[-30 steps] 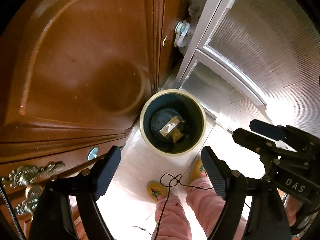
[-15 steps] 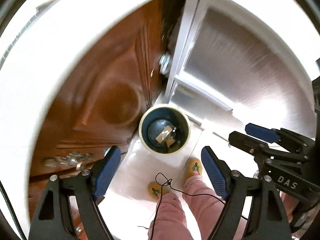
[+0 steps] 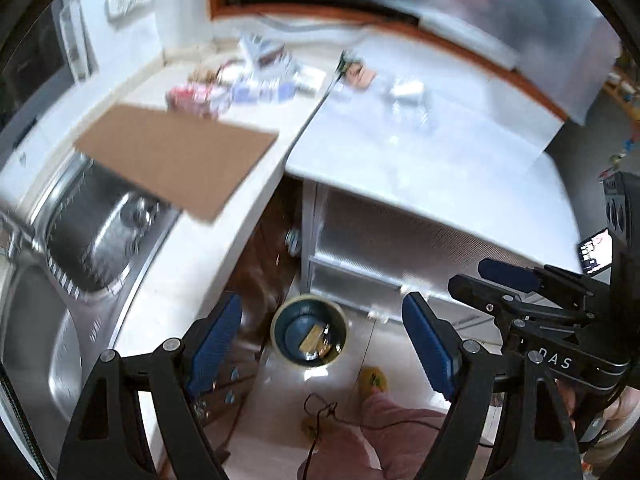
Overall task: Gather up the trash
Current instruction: 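Raise both open tools back up toward the counter, then grasp the green-and-brown coffee box with the left tool while the right grasps the clear plastic tray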
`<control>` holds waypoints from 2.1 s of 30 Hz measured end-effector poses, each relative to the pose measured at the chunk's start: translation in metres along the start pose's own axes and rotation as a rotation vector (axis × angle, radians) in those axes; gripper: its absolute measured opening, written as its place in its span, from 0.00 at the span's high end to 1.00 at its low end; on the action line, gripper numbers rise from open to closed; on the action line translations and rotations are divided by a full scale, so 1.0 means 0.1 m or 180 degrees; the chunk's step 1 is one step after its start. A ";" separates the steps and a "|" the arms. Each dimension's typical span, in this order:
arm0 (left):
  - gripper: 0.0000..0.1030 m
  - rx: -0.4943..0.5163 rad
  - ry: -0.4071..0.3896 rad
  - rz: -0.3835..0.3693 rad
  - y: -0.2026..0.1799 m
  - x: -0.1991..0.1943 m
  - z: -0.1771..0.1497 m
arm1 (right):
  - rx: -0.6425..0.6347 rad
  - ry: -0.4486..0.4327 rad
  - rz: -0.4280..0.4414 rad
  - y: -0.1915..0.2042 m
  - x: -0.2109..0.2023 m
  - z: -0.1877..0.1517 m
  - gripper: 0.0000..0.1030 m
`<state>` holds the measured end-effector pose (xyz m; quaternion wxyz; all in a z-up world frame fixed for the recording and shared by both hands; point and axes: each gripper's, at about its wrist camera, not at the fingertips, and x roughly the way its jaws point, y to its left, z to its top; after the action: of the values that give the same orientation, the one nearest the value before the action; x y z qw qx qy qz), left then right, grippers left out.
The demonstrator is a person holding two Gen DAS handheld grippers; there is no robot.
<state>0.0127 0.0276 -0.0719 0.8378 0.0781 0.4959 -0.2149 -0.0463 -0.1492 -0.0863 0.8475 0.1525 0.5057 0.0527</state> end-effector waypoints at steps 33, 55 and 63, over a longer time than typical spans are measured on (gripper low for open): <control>0.28 0.0024 -0.0025 0.0074 -0.23 1.05 2.53 | 0.0644 -0.0245 -0.0165 -1.67 0.57 2.15 0.53; 0.38 0.0279 0.0595 0.0003 -0.84 2.85 3.73 | 0.0693 0.0144 -0.0148 -2.35 1.50 2.53 0.94; 0.38 0.0238 0.0758 0.0048 -0.96 3.33 3.85 | 0.0935 -0.0096 -0.0163 -2.59 1.20 2.43 0.95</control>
<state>0.4159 -0.2849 -0.1604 0.7710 0.1379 0.5829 -0.2162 0.2073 -0.4151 -0.1600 0.8246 0.2627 0.4990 -0.0458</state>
